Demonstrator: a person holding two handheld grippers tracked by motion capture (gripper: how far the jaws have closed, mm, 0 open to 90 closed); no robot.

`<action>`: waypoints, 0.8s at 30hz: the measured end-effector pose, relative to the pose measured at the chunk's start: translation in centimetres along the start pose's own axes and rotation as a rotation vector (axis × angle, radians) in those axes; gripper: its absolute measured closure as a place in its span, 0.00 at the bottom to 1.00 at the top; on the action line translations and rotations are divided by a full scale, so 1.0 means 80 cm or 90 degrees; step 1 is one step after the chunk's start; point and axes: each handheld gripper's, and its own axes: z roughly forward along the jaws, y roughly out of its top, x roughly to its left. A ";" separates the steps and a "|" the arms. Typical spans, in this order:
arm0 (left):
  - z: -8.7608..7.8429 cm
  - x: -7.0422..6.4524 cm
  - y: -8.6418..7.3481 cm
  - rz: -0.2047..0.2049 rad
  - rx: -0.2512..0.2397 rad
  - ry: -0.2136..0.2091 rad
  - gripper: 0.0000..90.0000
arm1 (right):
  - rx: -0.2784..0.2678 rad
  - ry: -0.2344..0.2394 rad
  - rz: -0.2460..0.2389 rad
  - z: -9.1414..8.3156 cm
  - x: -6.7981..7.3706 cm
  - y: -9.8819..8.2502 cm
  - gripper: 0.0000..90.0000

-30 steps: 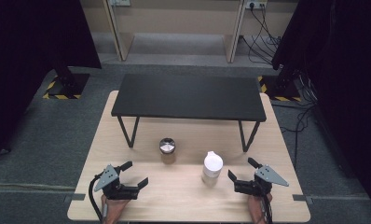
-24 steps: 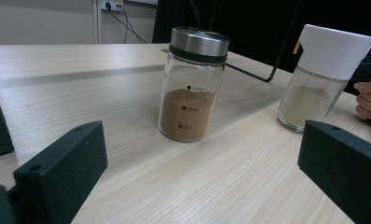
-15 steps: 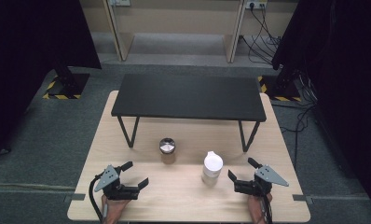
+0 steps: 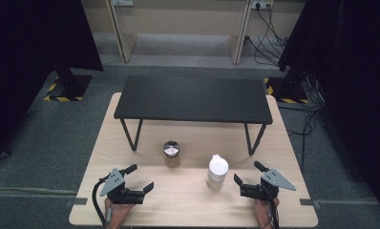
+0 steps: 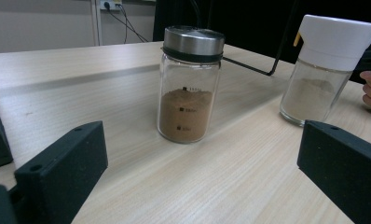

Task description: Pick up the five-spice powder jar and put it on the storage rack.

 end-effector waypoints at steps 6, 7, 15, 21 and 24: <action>0.012 -0.005 0.012 0.002 0.012 0.003 0.01 | 0.000 -0.003 0.002 0.000 0.000 0.000 0.01; 0.015 -0.006 0.014 0.005 0.014 0.003 0.01 | 0.000 -0.003 0.002 0.000 0.000 0.000 0.01; 0.049 -0.012 0.038 0.011 0.030 0.012 0.02 | 0.001 -0.004 0.001 0.000 0.001 0.000 0.01; 0.077 -0.021 0.055 0.036 0.053 0.018 0.02 | 0.001 -0.004 0.002 0.000 0.001 0.000 0.01; 0.085 -0.024 0.058 0.041 0.057 0.024 0.02 | 0.001 -0.003 0.002 0.000 0.000 0.000 0.01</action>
